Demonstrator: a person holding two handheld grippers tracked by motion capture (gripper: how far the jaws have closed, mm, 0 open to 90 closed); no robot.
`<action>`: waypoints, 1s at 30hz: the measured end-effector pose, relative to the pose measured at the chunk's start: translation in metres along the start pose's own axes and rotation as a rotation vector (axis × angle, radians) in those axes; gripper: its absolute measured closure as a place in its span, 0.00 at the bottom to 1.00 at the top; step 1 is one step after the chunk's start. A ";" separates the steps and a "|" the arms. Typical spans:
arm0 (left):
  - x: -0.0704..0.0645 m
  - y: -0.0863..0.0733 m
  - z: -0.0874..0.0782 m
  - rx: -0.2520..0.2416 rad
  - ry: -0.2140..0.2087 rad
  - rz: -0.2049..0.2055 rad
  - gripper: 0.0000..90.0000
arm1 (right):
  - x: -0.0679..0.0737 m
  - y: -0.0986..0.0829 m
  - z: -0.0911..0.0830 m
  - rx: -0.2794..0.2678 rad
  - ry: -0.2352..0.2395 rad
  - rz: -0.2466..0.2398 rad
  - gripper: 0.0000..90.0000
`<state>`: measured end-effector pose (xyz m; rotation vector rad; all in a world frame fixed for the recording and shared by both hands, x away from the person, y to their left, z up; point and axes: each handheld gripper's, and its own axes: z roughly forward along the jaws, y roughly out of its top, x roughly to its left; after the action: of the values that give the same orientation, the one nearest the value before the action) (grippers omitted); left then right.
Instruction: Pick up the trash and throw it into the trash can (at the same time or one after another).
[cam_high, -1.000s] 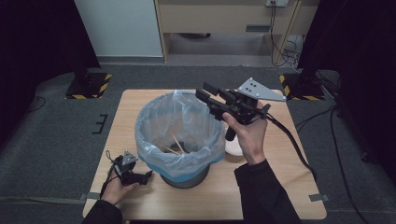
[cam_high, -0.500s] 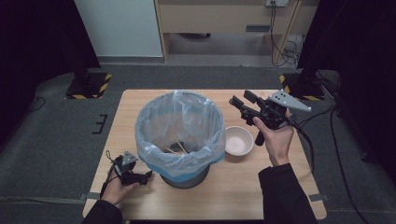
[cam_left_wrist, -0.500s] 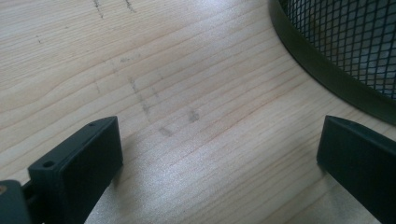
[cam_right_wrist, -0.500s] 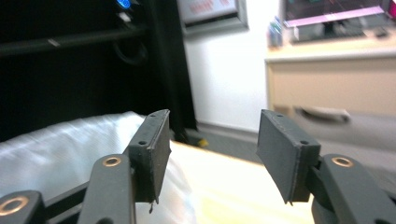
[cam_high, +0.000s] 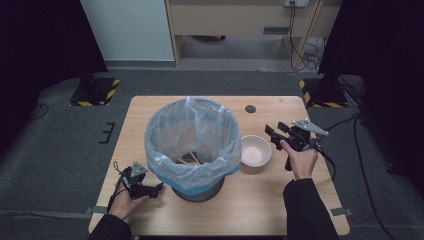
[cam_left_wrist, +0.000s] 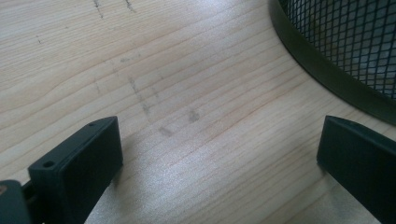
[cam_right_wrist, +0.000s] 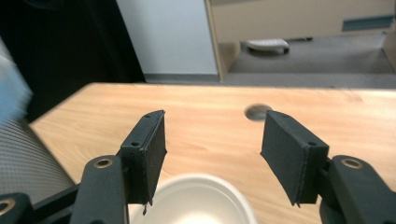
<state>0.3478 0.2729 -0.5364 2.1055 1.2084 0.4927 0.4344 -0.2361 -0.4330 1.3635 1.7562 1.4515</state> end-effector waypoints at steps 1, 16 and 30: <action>0.000 0.000 0.000 0.000 0.000 0.000 0.00 | -0.003 -0.005 0.002 0.018 -0.006 -0.001 0.44; 0.000 0.000 0.000 0.000 0.000 0.000 0.00 | -0.021 -0.057 0.031 0.271 -0.074 -0.021 0.46; 0.000 0.000 0.000 0.000 0.000 0.000 0.00 | -0.020 -0.071 0.039 0.397 -0.061 -0.005 0.66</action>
<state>0.3478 0.2729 -0.5365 2.1050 1.2086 0.4924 0.4470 -0.2328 -0.5154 1.5740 2.0803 1.0805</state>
